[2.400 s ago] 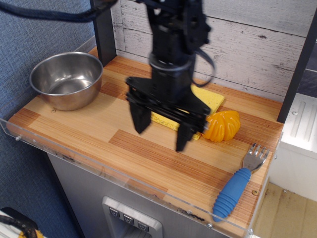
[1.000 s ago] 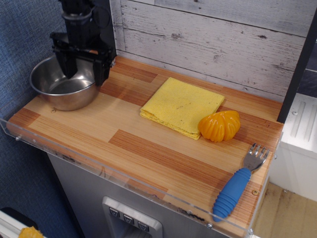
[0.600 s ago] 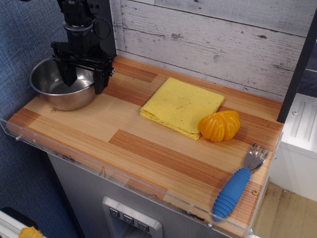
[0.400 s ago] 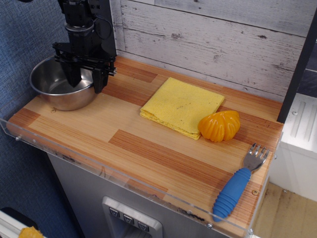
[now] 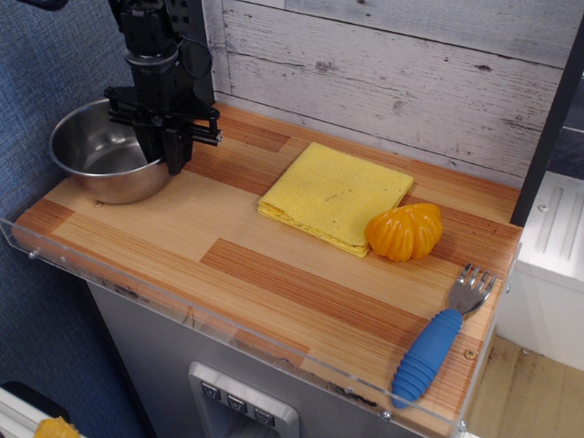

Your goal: Pick up the pot and placed it above on yellow cloth

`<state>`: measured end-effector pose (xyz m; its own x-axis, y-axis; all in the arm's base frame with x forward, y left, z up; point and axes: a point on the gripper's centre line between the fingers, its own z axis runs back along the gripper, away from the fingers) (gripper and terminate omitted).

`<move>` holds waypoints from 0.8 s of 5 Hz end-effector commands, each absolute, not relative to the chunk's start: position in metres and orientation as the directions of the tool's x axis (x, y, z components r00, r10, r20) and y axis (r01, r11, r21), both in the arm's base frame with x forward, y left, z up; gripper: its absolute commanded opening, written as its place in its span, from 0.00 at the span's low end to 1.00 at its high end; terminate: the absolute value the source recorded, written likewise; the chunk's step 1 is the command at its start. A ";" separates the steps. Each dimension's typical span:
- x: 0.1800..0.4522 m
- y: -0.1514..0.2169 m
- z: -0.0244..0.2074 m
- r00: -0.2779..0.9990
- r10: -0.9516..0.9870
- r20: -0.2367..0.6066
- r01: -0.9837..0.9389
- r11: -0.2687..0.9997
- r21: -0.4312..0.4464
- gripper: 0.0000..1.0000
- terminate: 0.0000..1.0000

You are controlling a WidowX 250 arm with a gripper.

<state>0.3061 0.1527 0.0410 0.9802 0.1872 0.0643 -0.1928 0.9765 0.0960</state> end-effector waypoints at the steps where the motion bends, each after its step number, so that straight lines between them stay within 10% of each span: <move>1: 0.288 0.161 0.102 0.948 0.311 0.069 -0.315 0.948 0.053 0.00 0.00; 4: 0.296 0.055 0.138 0.992 0.106 0.069 -0.105 0.994 -0.010 0.00 0.00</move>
